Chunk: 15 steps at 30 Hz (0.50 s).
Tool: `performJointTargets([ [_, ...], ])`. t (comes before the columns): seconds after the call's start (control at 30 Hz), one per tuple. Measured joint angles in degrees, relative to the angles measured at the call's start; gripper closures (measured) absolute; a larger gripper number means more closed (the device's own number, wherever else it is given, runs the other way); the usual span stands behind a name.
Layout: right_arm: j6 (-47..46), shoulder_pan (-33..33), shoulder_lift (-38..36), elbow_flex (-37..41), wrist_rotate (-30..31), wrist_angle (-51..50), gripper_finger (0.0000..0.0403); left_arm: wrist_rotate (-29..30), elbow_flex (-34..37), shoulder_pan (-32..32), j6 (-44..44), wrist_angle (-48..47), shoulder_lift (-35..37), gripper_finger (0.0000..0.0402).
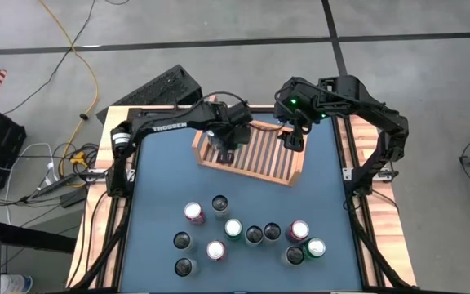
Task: Place canned beverage on shelf
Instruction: Put the green soda can on the shelf
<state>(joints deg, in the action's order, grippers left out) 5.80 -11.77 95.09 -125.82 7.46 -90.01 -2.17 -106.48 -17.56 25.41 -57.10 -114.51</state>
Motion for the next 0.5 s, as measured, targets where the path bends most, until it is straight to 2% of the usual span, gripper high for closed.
performJointTargets([
  [0.5, 0.3, 0.0, 0.0, 0.0, 0.1, 0.0, 0.0058, 4.8, 0.0, -0.7, 0.7, 3.6, -5.7, 0.0401],
])
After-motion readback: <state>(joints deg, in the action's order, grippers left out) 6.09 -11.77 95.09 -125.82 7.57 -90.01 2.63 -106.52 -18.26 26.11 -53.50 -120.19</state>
